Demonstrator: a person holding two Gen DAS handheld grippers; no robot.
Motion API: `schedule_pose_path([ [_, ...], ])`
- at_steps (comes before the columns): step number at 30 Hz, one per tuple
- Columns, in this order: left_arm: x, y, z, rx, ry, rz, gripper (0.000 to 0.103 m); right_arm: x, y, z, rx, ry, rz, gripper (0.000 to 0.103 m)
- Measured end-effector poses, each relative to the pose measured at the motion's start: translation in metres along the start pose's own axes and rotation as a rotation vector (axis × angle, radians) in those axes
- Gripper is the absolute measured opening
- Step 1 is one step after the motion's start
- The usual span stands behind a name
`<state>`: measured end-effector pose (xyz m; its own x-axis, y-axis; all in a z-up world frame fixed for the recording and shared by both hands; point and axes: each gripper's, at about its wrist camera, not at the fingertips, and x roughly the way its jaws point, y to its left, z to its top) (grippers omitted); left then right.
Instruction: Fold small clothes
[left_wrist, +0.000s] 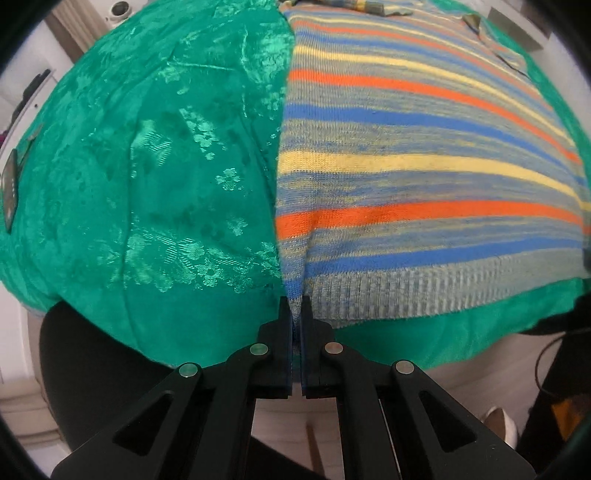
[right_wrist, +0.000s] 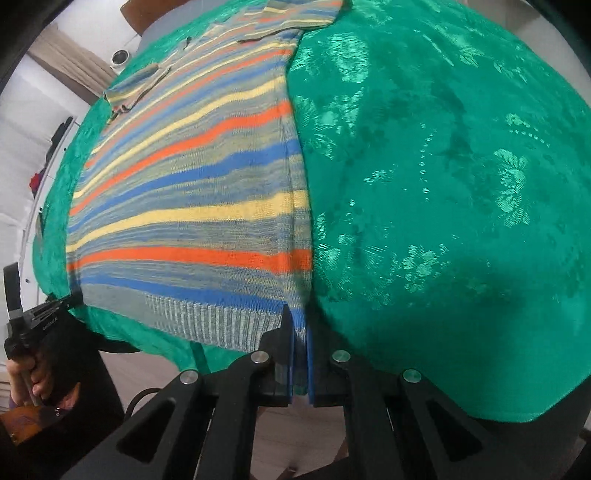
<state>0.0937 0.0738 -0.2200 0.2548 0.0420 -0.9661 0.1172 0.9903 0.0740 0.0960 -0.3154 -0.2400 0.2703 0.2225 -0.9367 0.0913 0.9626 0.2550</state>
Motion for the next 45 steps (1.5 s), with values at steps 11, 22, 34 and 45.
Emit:
schedule_pose_path([
  [11,0.023,-0.017,0.006,-0.008,-0.022,0.036,0.002,0.012,-0.002,0.002,0.022,0.001,-0.010,0.004],
  [22,-0.007,-0.026,-0.023,0.022,-0.009,0.046,0.034,0.000,-0.006,-0.010,0.053,0.039,0.002,0.026],
  [34,-0.105,0.006,-0.001,-0.120,-0.378,0.136,0.081,-0.131,-0.011,0.058,-0.194,-0.300,-0.218,0.065],
  [45,-0.092,-0.009,0.008,-0.119,-0.346,0.175,0.081,-0.002,0.066,0.206,-0.657,-0.282,-0.188,0.064],
])
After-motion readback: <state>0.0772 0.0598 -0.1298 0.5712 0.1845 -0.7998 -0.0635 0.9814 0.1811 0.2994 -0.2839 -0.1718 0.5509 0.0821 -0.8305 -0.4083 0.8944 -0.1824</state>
